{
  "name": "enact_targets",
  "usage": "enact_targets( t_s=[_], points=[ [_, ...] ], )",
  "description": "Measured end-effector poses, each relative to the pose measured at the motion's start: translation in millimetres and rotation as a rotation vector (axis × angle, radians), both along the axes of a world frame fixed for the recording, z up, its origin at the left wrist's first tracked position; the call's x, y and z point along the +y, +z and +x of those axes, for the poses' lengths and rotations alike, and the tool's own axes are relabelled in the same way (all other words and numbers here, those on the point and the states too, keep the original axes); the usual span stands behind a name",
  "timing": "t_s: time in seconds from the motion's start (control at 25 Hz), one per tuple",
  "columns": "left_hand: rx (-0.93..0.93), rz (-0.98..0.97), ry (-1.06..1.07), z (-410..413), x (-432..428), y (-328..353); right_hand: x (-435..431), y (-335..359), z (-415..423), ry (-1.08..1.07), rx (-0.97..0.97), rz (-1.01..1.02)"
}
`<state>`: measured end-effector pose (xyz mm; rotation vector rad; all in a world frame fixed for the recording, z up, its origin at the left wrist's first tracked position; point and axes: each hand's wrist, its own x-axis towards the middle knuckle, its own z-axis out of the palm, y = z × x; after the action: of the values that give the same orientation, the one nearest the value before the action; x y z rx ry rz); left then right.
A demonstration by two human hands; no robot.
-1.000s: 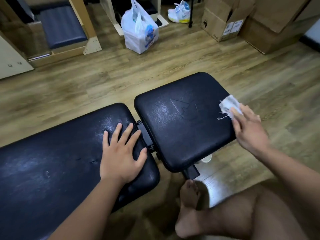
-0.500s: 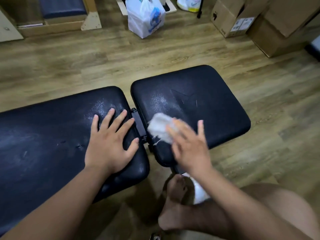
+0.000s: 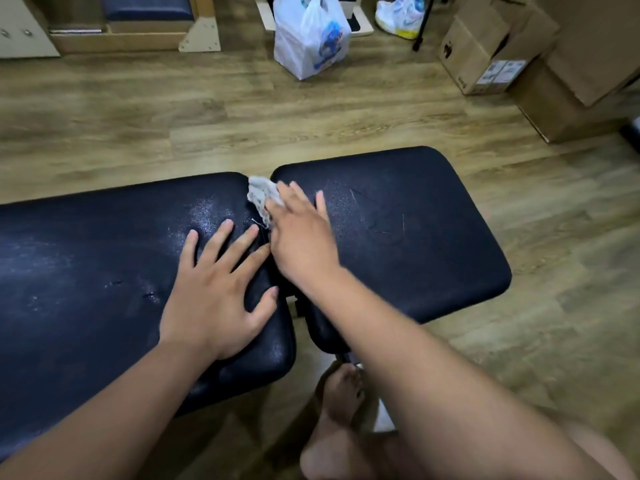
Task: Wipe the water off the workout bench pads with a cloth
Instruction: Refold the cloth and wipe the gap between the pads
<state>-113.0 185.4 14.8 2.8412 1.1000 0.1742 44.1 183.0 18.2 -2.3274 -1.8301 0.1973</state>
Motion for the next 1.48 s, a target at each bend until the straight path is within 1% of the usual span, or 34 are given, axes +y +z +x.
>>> enact_targets(
  t_s=[0.04, 0.08, 0.12, 0.24, 0.32, 0.44, 0.48, 0.56, 0.6, 0.64, 0.72, 0.84, 0.92, 0.96, 1.04, 1.12, 1.2, 1.28, 1.36, 1.48],
  points=[
    [0.000, 0.000, -0.001, -0.1, -0.1, -0.2, 12.9, -0.4, 14.9, 0.047, -0.027, -0.021],
    [0.003, 0.000, 0.000, -0.2, -0.1, -0.3, 22.9, 1.3, 35.6, 0.046, -0.059, -0.040],
    [0.004, -0.004, 0.001, -0.2, 0.3, -0.1, 30.3, 1.0, 61.8, -0.008, -0.081, -0.034],
    [0.001, -0.021, -0.003, -0.2, 0.4, 0.7, 30.1, 4.1, 161.3, -0.337, -0.004, -0.034],
    [0.010, -0.027, -0.004, -0.5, 1.1, 1.2, 4.1, 3.4, 215.9, -0.438, 0.012, -0.020],
    [0.030, -0.032, -0.003, -0.8, 0.8, 1.8, -39.0, 9.0, 244.8, -0.504, 0.041, 0.056],
    [0.033, -0.030, 0.000, -1.0, 1.0, 1.5, -38.5, 13.6, 247.7, -0.520, 0.055, 0.039],
    [0.035, -0.022, -0.001, 0.2, 0.8, 0.1, -18.9, 22.1, 250.7, -0.542, 0.040, -0.065],
    [0.037, -0.019, -0.002, 0.5, -0.3, -0.1, -5.6, 26.9, 242.3, -0.524, 0.023, -0.103],
    [0.038, -0.018, 0.001, 0.0, -0.6, 0.0, 9.9, 26.8, 227.5, -0.462, -0.009, -0.129],
    [0.046, -0.016, 0.002, -0.3, -0.1, 0.5, 38.1, 18.8, 171.5, -0.265, -0.067, -0.129],
    [0.040, -0.017, -0.007, 0.1, 0.2, 1.7, 68.4, 10.4, 66.3, 0.070, -0.076, -0.097],
    [0.038, -0.012, -0.007, 0.1, 0.4, 1.4, 83.2, 11.8, 44.0, 0.227, -0.084, -0.178],
    [0.037, -0.010, -0.006, 0.2, 0.4, 1.1, 89.2, 13.0, 52.0, 0.226, -0.086, -0.220],
    [0.028, -0.019, -0.001, -0.3, 1.2, 0.9, 95.0, 13.1, 96.4, 0.091, -0.070, -0.259],
    [0.021, -0.030, -0.005, -0.9, 1.1, -0.3, 85.5, 14.6, 156.8, -0.121, -0.043, -0.273],
    [0.006, -0.032, -0.001, -2.0, 2.3, -1.7, 61.5, 21.3, 211.9, -0.257, -0.038, -0.276],
    [0.008, -0.031, -0.005, -1.2, 1.5, -2.8, 34.0, 28.7, 248.6, -0.372, -0.014, -0.230],
    [0.009, -0.027, -0.005, -1.3, 2.4, -3.0, 21.2, 24.6, 263.3, -0.436, 0.033, -0.148],
    [0.009, -0.022, -0.006, -1.2, 2.8, -3.7, 22.5, 17.8, 268.4, -0.468, 0.068, -0.102]
  ],
)
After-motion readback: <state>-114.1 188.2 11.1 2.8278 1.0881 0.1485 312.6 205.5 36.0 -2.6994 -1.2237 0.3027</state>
